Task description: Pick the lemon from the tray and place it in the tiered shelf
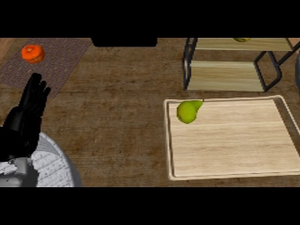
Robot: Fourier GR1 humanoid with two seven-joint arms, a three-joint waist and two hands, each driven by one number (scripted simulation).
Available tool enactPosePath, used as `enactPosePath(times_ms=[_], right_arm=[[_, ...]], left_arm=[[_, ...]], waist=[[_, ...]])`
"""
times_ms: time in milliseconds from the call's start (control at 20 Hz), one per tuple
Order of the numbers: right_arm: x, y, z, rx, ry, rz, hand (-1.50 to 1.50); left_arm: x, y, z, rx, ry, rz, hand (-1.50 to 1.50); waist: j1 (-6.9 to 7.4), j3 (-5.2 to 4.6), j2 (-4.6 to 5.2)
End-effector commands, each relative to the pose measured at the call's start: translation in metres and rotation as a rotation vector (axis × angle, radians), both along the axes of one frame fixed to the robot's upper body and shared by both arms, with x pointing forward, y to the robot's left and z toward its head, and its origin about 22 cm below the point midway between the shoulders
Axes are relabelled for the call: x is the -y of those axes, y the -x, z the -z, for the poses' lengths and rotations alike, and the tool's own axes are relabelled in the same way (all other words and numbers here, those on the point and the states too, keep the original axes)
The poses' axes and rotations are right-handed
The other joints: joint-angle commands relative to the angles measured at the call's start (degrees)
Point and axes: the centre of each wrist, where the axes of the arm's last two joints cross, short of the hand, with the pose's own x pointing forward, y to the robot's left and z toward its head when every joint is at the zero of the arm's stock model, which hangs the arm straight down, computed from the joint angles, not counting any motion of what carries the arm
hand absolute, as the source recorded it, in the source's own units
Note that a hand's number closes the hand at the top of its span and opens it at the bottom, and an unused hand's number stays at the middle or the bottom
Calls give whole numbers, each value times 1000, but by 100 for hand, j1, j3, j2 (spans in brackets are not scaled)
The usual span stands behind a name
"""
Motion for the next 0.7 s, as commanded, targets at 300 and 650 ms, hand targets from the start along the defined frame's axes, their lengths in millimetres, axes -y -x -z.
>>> enactPosePath(times_ms=[300,650], right_arm=[[105,77,-37,8,-106,166,-150],[164,149,-25,-24,-126,136,-150]], left_arm=[[5,2,6,-12,12,-24,0],[-2,1,21,-9,0,-26,0]], waist=[[-124,-7,-22],[-98,-8,-1]])
